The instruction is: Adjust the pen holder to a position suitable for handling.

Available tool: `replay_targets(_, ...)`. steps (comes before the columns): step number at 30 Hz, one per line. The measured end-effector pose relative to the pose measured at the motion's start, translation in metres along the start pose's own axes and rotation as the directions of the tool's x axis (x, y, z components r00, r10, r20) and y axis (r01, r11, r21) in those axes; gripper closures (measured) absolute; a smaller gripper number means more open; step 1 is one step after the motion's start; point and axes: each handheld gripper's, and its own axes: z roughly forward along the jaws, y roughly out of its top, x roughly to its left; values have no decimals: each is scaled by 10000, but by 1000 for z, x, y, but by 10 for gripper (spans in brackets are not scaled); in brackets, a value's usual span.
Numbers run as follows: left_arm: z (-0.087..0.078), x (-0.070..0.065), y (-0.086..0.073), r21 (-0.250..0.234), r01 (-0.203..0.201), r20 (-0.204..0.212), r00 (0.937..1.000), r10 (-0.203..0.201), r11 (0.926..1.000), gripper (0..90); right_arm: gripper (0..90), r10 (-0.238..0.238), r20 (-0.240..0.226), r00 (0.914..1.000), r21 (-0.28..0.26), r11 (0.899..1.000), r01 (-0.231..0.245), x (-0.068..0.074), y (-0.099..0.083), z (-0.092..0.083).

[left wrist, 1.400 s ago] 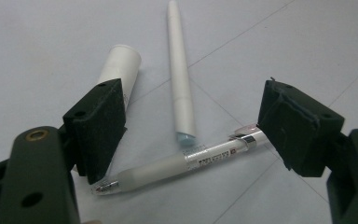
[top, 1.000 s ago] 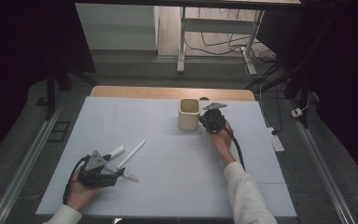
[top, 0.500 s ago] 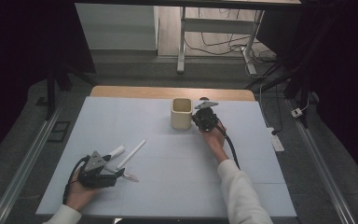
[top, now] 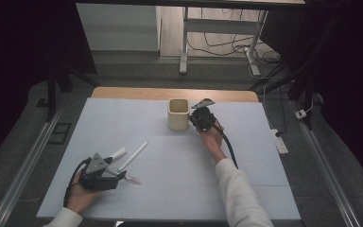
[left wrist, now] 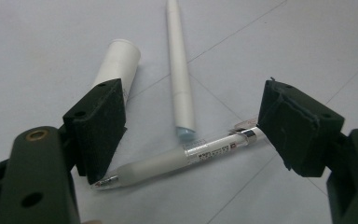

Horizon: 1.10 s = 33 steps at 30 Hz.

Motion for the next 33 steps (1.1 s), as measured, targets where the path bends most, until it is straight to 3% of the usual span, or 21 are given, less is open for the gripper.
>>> replay_targets(6, 0, 0, 0, 3, -16, -15, 10000, 16, 10000, 230, 894, -78, 50, 10000, 89, 9999, 78, 4, 6, 5)
replay_targets(13, 0, 0, 0, 9, -6, -12, 10000, 6, 10000, 230, 894, 176, -80, 9998, -48, 9998, -177, 9, 9, 11)
replay_targets(19, 0, 0, 0, 17, -4, -12, 10000, 4, 10000, 230, 894, -89, -174, 9998, -4, 10000, 89, 16, 11, 13)
replay_targets(26, 0, 0, 0, 20, -14, -31, 10000, 14, 10000, 230, 894, 135, -272, 9995, -27, 9999, -136, 16, 10, 12)
replay_targets(31, -1, 0, -1, 27, -14, -91, 10000, 14, 10000, 230, 894, 16, -334, 9994, -11, 10000, -16, 15, 9, 11)
replay_targets(33, -1, 1, -1, 5, 9, -88, 10000, -9, 10000, 230, 894, -111, -104, 9999, -54, 9999, 110, 16, 9, 8)
